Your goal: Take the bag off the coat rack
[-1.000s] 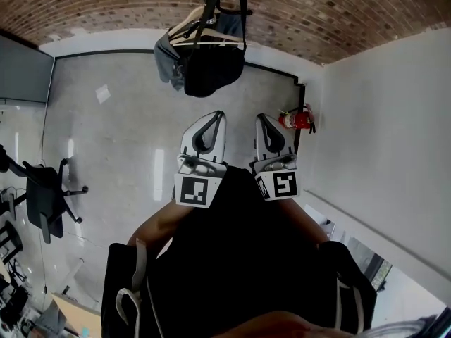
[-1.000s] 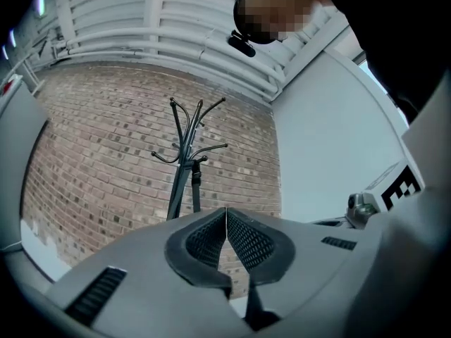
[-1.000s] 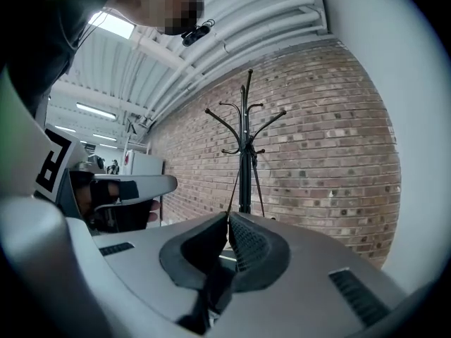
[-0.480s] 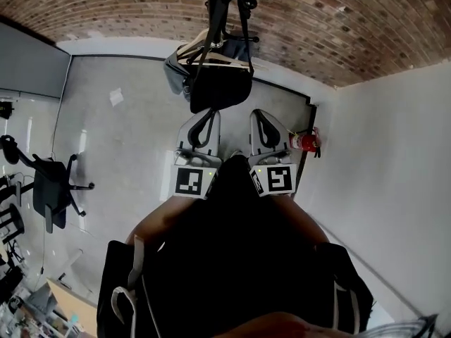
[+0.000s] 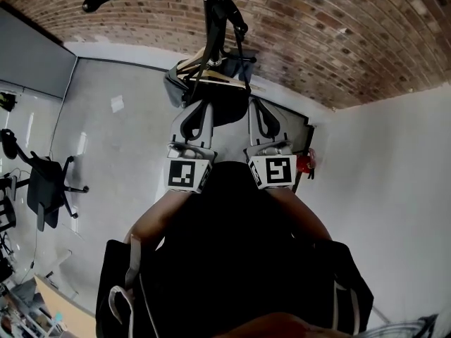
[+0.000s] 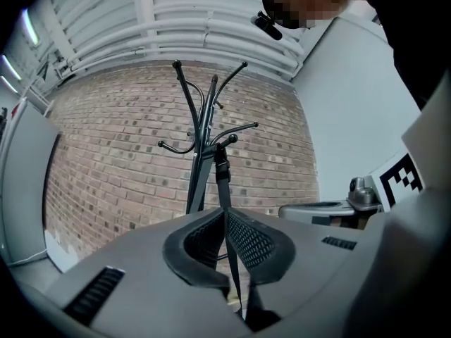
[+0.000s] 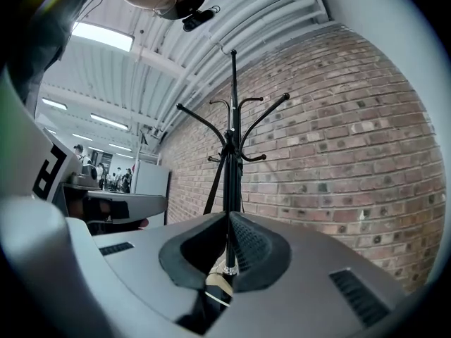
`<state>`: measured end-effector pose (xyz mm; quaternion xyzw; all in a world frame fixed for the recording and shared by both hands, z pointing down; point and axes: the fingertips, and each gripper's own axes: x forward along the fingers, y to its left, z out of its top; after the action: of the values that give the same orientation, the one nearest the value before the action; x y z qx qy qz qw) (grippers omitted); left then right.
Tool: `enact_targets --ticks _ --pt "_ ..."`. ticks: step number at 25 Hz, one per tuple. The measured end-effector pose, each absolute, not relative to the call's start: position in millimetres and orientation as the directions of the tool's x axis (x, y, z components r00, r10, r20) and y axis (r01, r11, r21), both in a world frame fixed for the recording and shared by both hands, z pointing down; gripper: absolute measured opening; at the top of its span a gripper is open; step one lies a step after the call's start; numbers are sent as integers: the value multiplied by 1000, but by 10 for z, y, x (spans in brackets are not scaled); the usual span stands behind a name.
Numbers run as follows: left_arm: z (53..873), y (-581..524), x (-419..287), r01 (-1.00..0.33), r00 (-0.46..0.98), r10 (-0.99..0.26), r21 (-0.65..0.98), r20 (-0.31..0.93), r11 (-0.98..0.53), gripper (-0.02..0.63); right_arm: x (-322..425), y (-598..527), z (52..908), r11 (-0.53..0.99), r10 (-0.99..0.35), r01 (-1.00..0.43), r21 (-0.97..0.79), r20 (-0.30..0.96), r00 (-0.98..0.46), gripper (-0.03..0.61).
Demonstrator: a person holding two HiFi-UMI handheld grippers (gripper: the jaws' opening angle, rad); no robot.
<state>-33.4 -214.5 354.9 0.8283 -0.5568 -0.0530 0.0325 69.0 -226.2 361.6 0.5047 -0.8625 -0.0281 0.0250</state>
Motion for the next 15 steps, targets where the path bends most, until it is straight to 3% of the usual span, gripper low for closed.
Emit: enact_targets --ticks 6,8,10,15 --pt "3568 -2339 -297 -899 424 -904 91 -60 -428 23 483 -2524 3581 555 -832 -830 60 12 -555 25" --pt "3537 -2414 -314 -894 429 -901 111 -66 -434 30 426 -2614 3593 560 -828 -827 51 25 -560 77" --pt "3495 -2477 -329 -890 434 -898 116 -73 -440 84 393 -2700 3615 563 -826 -825 40 42 -562 109" --pt "3514 -2690 -388 -894 434 -899 97 -57 -438 118 399 -2910 3592 524 -852 -850 52 43 -522 109"
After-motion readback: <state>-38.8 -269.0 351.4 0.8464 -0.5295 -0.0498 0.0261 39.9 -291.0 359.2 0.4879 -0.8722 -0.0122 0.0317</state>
